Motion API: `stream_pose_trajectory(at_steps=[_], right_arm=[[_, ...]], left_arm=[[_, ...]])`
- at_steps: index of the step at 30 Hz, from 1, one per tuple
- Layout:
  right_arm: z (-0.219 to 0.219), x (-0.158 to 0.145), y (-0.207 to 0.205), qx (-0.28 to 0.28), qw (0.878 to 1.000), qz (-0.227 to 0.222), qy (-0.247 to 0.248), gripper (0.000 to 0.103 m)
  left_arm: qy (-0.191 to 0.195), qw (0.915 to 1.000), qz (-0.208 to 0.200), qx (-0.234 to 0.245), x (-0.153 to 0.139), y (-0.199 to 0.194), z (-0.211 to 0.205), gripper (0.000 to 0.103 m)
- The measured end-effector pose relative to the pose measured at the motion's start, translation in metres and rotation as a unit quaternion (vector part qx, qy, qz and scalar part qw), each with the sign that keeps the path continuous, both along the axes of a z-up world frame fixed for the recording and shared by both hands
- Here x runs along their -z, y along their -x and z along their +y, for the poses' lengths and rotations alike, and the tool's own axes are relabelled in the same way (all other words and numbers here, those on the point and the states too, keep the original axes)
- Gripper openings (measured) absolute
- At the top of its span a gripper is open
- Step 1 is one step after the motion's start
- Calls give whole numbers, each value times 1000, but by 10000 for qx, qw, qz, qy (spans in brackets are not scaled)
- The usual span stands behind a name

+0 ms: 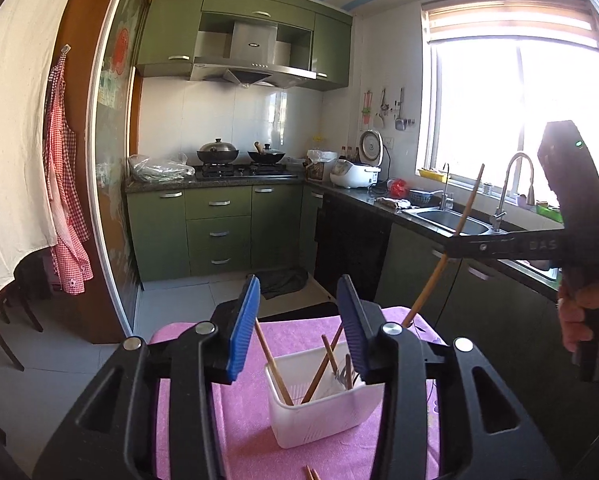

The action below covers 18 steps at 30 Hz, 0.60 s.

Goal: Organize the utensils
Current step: 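Drop the left gripper's chopstick into the caddy while the right gripper lowers its chopstick in and opens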

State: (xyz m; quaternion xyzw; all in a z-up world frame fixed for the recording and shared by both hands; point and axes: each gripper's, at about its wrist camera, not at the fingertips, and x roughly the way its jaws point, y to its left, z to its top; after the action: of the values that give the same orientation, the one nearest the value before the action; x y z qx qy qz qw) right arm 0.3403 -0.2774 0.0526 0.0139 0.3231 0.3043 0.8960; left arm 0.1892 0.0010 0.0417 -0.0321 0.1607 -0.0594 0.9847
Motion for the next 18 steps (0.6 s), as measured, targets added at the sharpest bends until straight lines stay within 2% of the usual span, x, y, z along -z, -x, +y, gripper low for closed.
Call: stream_pose_trajectory(at_steps=[7, 13, 18], right_arm=[[21, 29, -13, -38, 9994, 223, 244, 7], [38, 52, -20, -67, 9978, 410, 515, 8], [28, 41, -2, -66, 9989, 197, 410, 14]], left_arm=[[-80, 9989, 402, -221, 1, 47, 16, 39], [-293, 9927, 1145, -257, 25, 64, 20, 39], [-382, 9825, 1818, -112, 54, 65, 13, 39]])
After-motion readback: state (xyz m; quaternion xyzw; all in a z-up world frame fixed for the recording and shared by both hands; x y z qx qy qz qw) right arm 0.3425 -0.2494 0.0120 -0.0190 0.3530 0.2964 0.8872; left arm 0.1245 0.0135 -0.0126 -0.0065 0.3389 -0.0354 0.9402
